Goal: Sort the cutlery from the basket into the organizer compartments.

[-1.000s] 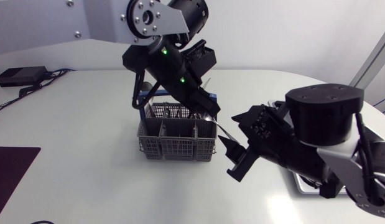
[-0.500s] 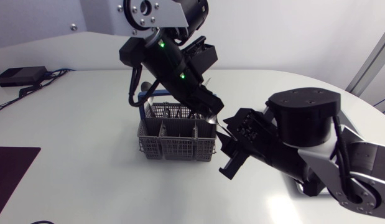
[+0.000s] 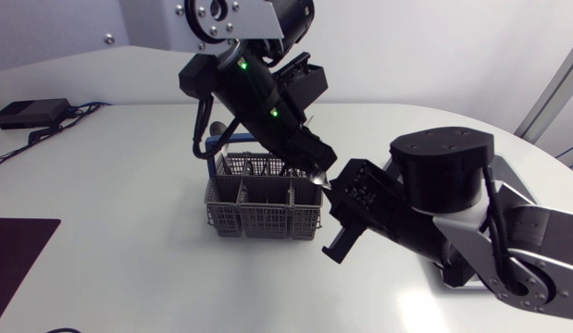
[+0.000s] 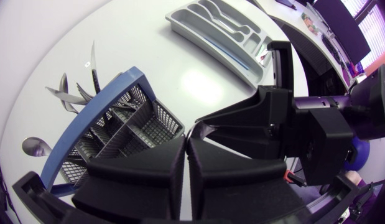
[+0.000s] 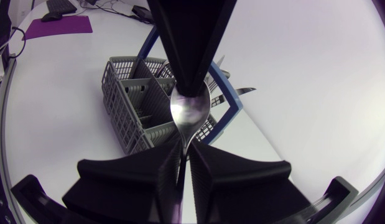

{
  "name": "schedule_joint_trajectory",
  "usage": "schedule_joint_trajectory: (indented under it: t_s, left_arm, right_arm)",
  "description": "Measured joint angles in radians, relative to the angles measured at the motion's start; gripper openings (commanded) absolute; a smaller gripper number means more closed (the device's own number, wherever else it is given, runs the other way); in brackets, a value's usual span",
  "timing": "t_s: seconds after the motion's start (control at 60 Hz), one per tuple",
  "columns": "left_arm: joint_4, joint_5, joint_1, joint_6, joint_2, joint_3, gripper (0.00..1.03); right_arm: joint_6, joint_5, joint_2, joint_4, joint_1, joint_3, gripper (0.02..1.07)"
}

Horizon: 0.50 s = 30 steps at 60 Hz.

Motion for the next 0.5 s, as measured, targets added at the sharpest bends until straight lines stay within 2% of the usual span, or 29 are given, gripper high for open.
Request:
schedule_joint_trajectory:
  t_s: [0.217, 0.5]
  left_arm:
    - [-0.013, 0.007, 0.0, -0.018, 0.0, 0.005, 0.09]
    - [-0.014, 0.015, 0.019, -0.026, 0.0, 0.048, 0.4]
  right_arm:
    - [0.001, 0.01, 0.001, 0.0, 0.0, 0.0, 0.08]
    - [-0.003, -0.009, -0.019, -0.032, 0.0, 0.0, 0.08]
